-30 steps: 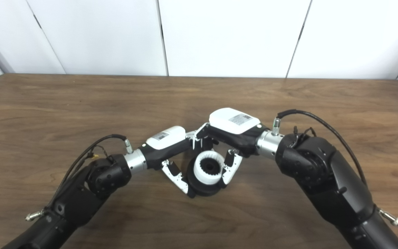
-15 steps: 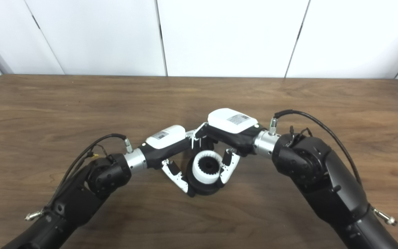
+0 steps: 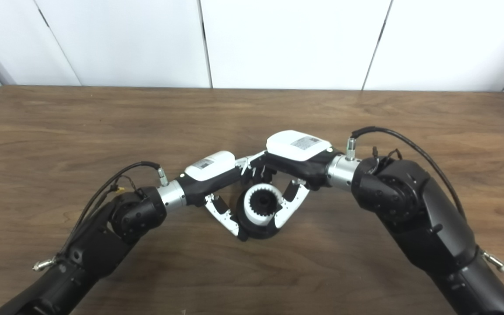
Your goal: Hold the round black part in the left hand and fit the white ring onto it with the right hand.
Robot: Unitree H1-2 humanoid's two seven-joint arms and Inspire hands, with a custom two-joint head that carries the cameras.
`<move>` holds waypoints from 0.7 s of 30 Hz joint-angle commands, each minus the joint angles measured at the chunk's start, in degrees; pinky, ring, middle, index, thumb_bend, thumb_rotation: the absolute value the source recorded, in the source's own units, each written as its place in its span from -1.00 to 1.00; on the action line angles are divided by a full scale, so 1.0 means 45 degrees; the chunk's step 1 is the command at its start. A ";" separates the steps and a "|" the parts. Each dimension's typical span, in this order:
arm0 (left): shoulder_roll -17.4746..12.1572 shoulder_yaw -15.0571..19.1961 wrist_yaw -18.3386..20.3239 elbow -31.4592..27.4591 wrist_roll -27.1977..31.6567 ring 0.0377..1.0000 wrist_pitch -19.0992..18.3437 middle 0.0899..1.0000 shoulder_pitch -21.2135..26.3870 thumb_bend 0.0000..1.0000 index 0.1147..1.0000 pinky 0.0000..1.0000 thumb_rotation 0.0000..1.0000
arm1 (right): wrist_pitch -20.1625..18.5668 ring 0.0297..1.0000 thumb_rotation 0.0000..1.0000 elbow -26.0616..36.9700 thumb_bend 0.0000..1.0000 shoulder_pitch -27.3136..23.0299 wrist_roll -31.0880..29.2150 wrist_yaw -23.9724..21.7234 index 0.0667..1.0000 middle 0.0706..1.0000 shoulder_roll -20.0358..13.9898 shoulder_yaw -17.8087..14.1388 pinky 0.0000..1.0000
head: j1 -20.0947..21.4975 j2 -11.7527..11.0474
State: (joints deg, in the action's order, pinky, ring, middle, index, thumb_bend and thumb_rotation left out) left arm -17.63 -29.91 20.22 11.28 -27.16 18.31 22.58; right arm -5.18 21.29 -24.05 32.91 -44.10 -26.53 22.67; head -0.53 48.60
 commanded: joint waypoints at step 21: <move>-0.0210 -0.0227 0.0828 0.0720 -0.0272 0.94 -0.0870 0.74 -0.0318 0.04 -0.15 0.59 -0.85 | -0.0338 0.50 -0.27 0.0960 0.87 -0.1284 -0.1577 -0.0159 0.63 0.61 -0.0923 -0.1788 0.32 | 0.0031 0.0015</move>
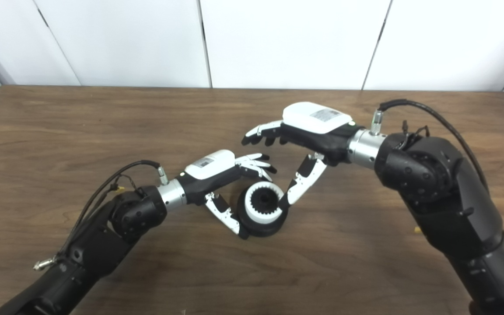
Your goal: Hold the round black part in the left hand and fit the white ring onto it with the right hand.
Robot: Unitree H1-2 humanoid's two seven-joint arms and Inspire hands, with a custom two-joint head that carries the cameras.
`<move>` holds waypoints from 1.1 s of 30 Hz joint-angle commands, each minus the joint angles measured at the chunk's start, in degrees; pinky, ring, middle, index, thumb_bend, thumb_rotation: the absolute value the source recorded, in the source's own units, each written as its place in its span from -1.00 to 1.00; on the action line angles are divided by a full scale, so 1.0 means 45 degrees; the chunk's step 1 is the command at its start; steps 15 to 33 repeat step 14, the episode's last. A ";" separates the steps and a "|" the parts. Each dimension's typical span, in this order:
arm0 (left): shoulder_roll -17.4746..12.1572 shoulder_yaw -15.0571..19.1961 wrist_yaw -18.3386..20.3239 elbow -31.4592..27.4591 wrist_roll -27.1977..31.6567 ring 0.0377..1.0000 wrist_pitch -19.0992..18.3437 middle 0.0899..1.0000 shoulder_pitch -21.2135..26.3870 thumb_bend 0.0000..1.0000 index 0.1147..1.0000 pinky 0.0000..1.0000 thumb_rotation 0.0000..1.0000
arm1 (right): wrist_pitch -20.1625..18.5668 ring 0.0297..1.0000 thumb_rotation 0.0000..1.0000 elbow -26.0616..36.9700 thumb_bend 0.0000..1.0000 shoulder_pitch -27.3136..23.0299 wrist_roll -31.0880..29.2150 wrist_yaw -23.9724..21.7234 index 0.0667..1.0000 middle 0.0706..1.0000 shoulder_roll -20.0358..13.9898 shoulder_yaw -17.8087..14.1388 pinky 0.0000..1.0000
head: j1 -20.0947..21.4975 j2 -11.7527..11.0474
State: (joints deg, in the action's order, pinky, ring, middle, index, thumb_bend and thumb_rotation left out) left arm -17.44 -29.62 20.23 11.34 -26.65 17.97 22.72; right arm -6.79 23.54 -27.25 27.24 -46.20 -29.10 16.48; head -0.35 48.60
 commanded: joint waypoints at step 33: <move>-0.0335 -0.0305 0.0896 0.0730 -0.0317 0.94 -0.0771 0.75 -0.0345 0.04 -0.15 0.62 -0.85 | 0.0046 0.38 -0.56 0.0449 0.29 0.0031 -0.1437 0.2292 0.47 0.48 0.0012 -0.2428 0.14 | 0.0131 0.0029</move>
